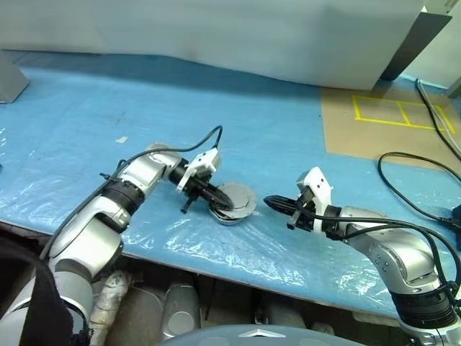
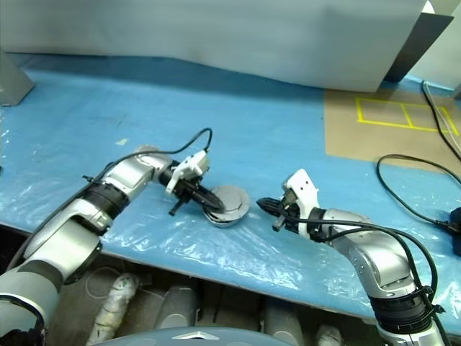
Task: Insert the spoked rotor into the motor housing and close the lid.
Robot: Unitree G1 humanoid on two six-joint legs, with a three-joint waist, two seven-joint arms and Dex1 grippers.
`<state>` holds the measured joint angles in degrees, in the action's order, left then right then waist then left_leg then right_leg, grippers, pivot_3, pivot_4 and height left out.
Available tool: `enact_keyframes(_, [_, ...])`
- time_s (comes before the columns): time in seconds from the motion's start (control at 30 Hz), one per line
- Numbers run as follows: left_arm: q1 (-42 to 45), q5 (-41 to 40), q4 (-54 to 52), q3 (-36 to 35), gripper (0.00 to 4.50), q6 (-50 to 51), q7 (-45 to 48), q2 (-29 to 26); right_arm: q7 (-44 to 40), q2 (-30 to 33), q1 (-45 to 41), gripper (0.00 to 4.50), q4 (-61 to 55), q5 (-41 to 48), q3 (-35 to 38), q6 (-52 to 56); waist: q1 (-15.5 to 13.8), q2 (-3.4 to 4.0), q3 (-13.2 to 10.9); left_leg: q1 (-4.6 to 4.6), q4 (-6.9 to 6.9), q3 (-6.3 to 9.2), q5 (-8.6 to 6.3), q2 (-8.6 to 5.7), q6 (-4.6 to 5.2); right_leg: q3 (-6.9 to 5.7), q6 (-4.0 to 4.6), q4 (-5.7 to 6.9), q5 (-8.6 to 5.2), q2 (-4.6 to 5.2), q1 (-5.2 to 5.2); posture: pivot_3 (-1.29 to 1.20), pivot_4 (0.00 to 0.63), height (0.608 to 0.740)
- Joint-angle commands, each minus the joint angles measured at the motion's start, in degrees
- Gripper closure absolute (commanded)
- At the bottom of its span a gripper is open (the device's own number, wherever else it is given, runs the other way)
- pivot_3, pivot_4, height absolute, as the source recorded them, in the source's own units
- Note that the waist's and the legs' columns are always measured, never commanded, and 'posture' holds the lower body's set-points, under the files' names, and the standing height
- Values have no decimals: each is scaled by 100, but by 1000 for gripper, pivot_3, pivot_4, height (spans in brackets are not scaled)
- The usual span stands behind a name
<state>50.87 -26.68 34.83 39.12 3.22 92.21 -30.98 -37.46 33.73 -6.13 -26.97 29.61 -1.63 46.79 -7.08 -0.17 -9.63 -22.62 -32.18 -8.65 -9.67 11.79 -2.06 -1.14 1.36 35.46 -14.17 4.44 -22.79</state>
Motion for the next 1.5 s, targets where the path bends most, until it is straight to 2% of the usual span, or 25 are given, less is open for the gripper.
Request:
enact_keyframes(0.03, [-11, -67, -252, 256, 4465, -336, 29, -190, -57, -4, -118, 4500, -15, -37, -66, -156, 0, 0, 0, 0, 0, 0, 0, 0, 0, 0, 0, 0, 0, 0, 0, 0, 150, 740])
enact_keyframes(0.1, [-59, 122, -169, 201, 4465, -607, 29, -185, -103, -35, -225, 4500, 42, -5, -82, -194, -1, 1, 0, 0, -2, 0, 0, 0, 0, 0, -1, 1, 1, 0, 0, 0, 150, 740])
enact_keyframes(0.23, [-10, 318, 89, -482, 4465, -646, 29, 67, -192, -81, -440, 4500, 170, 87, -5, -221, -3, 1, 0, 0, -8, -1, 0, -1, -1, 1, -2, 4, 1, 0, 2, 0, 150, 740])
enact_keyframes(0.37, [569, -198, 17, -1847, 4465, 187, -576, 225, -316, -70, -650, 4500, 163, 322, 278, -252, -1, 1, -2, -2, -15, 0, 1, -1, 0, 0, -1, 13, 1, 0, 1, 0, 150, 740])
enact_keyframes(0.43, [751, -456, -153, -2365, 4465, 919, -649, 39, -443, 24, -669, 4500, 97, 459, 364, -202, 17, 1, -2, -6, -24, 1, 1, 0, 0, 1, -1, 22, 1, -2, -4, 0, 150, 740])
enact_keyframes(0.53, [641, -531, -406, -2871, 4465, 1484, -571, -418, -653, 206, -663, 4500, 14, 527, 336, -183, 109, 11, 4, 5, -15, -3, 0, -1, -1, 10, 1, 17, 0, -4, -2, 0, 150, 740])
enact_keyframes(0.67, [-56, -423, -1114, -3137, 4465, 1863, -408, -1054, -789, 266, -841, 4500, 96, 448, 137, -292, 190, 26, 8, 14, 6, -6, -3, 2, -7, 15, 1, 2, -1, -13, -5, 0, 150, 740])
enact_keyframes(0.83, [-621, -350, -1627, -3444, 4465, 2111, -738, -1304, -736, 2, -1256, 4500, 505, 98, -203, -646, 131, 25, 6, -14, -11, -2, -4, 8, -8, -4, 7, 13, -4, -8, -17, 0, 150, 740])
enact_keyframes(0.93, [-1169, -148, -2015, -3508, 4500, 1939, -934, -1393, -748, -226, -1623, 3912, 693, -228, -520, -1032, 163, 27, 6, -10, -22, -4, -4, 4, -7, 3, 28, 22, -17, -3, -16, 0, 150, 740])
enact_keyframes(1.03, [-1822, -220, -2531, -3690, 4500, 2173, -1259, -1398, -1171, -292, -1719, 2913, 766, -188, -910, -1046, 167, 27, 7, -7, -21, -4, -4, 8, -7, 3, 29, 26, -18, -6, -16, 0, 150, 740])
enact_keyframes(1.3, [-2901, -596, -3591, -4091, 4500, 2720, -2003, -1237, -1608, -517, -1972, 256, 1611, -534, -1207, -1524, 165, 27, 7, -20, -28, -2, -3, 9, -6, -2, 30, 26, -18, -7, -20, 0, 150, 740])
enact_keyframes(1.33, [-2976, -598, -3643, -4144, 4500, 2708, -2099, -1209, -1623, -553, -1995, 34, 1680, -596, -1250, -1560, 169, 27, 7, -19, -29, -2, -3, 10, -6, -2, 30, 27, -18, -7, -20, 0, 150, 740])
enact_keyframes(1.5, [-3606, -571, -3940, -4462, 4500, 2512, -2409, -1148, -1664, -661, -2078, 34, 2095, -936, -1443, -1726, 204, 25, 8, -15, -37, -3, -3, 11, -4, 3, 30, 30, -18, -10, -19, 0, 150, 740])
